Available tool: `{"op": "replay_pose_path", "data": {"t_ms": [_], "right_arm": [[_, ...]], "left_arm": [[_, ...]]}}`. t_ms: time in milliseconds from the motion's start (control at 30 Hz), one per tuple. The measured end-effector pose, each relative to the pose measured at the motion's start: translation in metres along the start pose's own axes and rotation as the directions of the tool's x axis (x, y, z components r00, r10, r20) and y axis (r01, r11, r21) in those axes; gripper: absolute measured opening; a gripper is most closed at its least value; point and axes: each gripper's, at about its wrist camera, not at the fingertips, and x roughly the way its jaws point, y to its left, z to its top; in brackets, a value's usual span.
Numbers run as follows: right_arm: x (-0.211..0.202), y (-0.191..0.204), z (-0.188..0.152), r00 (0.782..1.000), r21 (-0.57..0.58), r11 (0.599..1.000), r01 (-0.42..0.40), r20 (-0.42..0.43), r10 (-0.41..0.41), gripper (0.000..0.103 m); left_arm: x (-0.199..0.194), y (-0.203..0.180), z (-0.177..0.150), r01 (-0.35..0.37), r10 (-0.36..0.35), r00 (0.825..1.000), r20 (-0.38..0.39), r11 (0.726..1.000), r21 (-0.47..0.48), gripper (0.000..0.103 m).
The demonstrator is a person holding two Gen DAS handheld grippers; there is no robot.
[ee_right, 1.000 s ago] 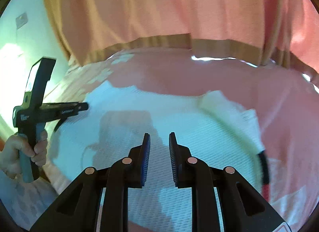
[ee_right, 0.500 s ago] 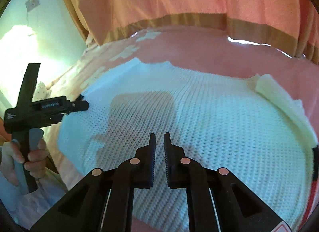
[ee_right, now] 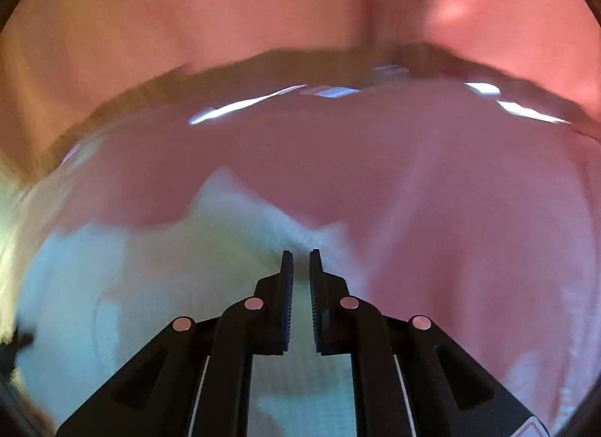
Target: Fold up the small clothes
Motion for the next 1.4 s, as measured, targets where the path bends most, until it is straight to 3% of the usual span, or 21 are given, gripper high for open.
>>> {"op": "replay_pose_path", "data": {"t_ms": [100, 200, 333, 400, 533, 600, 700, 833, 967, 1000, 1067, 1100, 1167, 1267, 1367, 1400], "right_arm": [[-0.022, -0.008, 0.002, 0.992, 0.037, 0.992, -0.120, 0.037, 0.119, 0.011], [-0.039, 0.035, -0.021, 0.976, -0.123, 0.969, -0.215, 0.015, 0.218, 0.013], [-0.043, 0.107, -0.062, 0.921, -0.288, 0.875, -0.389, -0.123, 0.369, 0.009], [-0.047, 0.132, -0.078, 0.911, -0.356, 0.838, -0.413, -0.155, 0.383, 0.008], [-0.033, 0.157, -0.092, 0.900, -0.382, 0.816, -0.434, -0.226, 0.373, 0.008], [-0.013, 0.158, -0.096, 0.892, -0.356, 0.825, -0.440, -0.284, 0.353, 0.005], [-0.007, 0.156, -0.096, 0.876, -0.316, 0.825, -0.469, -0.290, 0.387, 0.003], [-0.005, 0.150, -0.094, 0.866, -0.316, 0.814, -0.488, -0.291, 0.406, 0.003], [-0.005, 0.140, -0.094, 0.841, -0.292, 0.796, -0.530, -0.302, 0.448, 0.003], [-0.004, 0.138, -0.093, 0.833, -0.284, 0.791, -0.542, -0.307, 0.460, 0.003], [-0.006, 0.124, -0.088, 0.806, -0.235, 0.783, -0.576, -0.324, 0.496, 0.003], [-0.011, 0.114, -0.085, 0.803, -0.209, 0.791, -0.575, -0.328, 0.497, 0.003], [-0.024, 0.090, -0.080, 0.827, -0.197, 0.819, -0.538, -0.310, 0.469, 0.009], [-0.047, 0.033, -0.071, 0.887, -0.175, 0.881, -0.440, -0.239, 0.395, 0.012], [-0.055, -0.028, -0.061, 0.916, -0.067, 0.925, -0.373, -0.184, 0.356, 0.015], [-0.057, -0.049, -0.058, 0.924, -0.023, 0.935, -0.354, -0.165, 0.346, 0.016]], "left_arm": [[0.000, -0.001, 0.000, -0.007, 0.007, 1.000, 0.002, 1.000, 0.001, 0.090], [0.001, -0.002, 0.001, -0.009, 0.009, 1.000, -0.001, 1.000, -0.006, 0.091], [0.002, -0.005, 0.000, -0.004, 0.004, 1.000, -0.002, 1.000, -0.009, 0.091], [0.002, -0.005, 0.000, 0.016, -0.016, 1.000, -0.002, 1.000, -0.010, 0.088], [-0.009, -0.008, 0.003, 0.129, -0.130, 0.992, 0.006, 0.992, 0.003, 0.035], [-0.021, -0.012, 0.005, 0.164, -0.165, 0.986, 0.023, 0.986, 0.012, 0.027], [-0.049, -0.031, 0.006, 0.247, -0.249, 0.968, 0.036, 0.968, 0.051, 0.026], [-0.099, -0.077, -0.003, 0.355, -0.370, 0.926, 0.076, 0.921, 0.159, 0.025], [-0.115, -0.135, -0.014, 0.434, -0.455, 0.890, 0.033, 0.867, 0.247, 0.025], [-0.114, -0.148, -0.016, 0.443, -0.464, 0.885, 0.019, 0.856, 0.266, 0.025], [-0.106, -0.180, -0.023, 0.431, -0.453, 0.891, 0.001, 0.848, 0.307, 0.025], [-0.102, -0.193, -0.027, 0.424, -0.447, 0.895, -0.004, 0.845, 0.325, 0.025], [-0.090, -0.218, -0.034, 0.417, -0.437, 0.899, -0.022, 0.839, 0.351, 0.025], [-0.066, -0.247, -0.047, 0.406, -0.413, 0.909, -0.063, 0.839, 0.363, 0.026], [-0.041, -0.265, -0.066, 0.346, -0.347, 0.935, -0.074, 0.846, 0.405, 0.032], [-0.038, -0.268, -0.071, 0.340, -0.341, 0.937, -0.075, 0.846, 0.410, 0.038]]}}
